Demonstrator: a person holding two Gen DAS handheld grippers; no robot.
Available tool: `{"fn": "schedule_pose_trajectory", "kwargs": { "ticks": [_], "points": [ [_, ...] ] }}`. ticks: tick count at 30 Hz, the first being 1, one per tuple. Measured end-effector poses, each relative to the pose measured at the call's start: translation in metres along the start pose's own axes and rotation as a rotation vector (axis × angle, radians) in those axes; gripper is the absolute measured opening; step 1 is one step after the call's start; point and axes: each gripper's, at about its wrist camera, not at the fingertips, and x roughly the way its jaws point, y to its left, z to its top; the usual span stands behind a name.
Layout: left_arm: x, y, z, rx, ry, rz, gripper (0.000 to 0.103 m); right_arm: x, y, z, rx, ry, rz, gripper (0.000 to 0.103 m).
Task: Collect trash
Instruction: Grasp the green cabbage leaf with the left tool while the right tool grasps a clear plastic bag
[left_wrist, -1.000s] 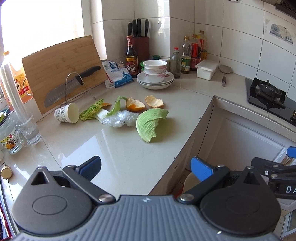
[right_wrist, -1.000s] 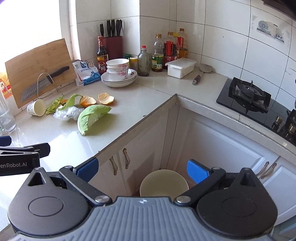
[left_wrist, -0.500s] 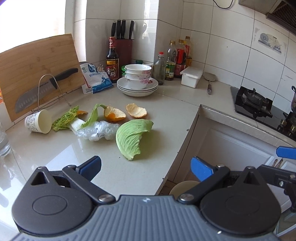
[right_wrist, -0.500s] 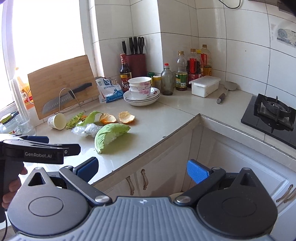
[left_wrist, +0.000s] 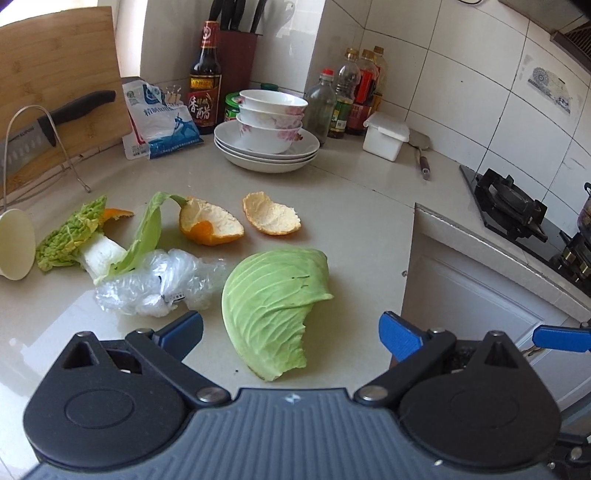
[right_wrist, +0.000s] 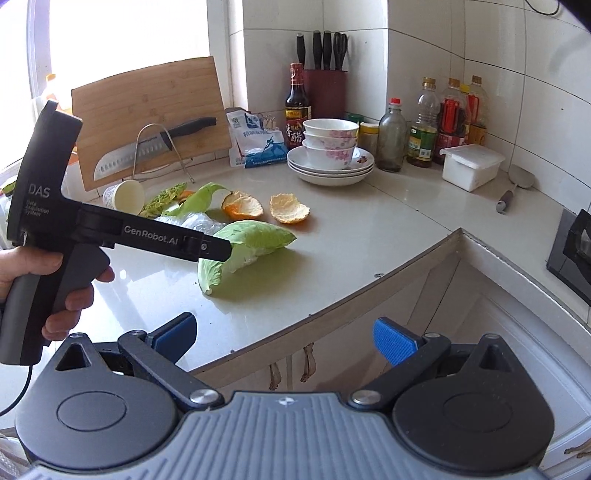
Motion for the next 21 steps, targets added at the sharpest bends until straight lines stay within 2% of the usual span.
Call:
{"fn": "schedule_pose_trajectory", "kwargs": {
  "ticks": [5,12,13,14,16,21],
  "points": [
    [0.028,0.015,0.006,-0.03,0.056,-0.05,0.089,0.023,0.002,0.007,-0.008,0.037,0.008,0.103],
    [0.043,0.029,0.011,-0.047,0.086,-0.096,0.086,0.041,-0.003,0.019,0.007,0.056,0.02,0.103],
    [0.046,0.031,0.013,-0.053,0.099,-0.103,0.083,0.043,-0.003,0.02,0.007,0.058,0.021,0.103],
    [0.048,0.033,0.013,-0.058,0.11,-0.107,0.075,0.045,-0.003,0.021,0.007,0.059,0.023,0.103],
    [0.049,0.035,0.013,-0.062,0.121,-0.107,0.066,0.047,-0.002,0.024,0.002,0.062,0.028,0.103],
    [0.044,0.037,0.015,-0.045,0.12,-0.097,0.064,0.05,0.0,0.028,-0.015,0.066,0.032,0.103]
  ]
}}
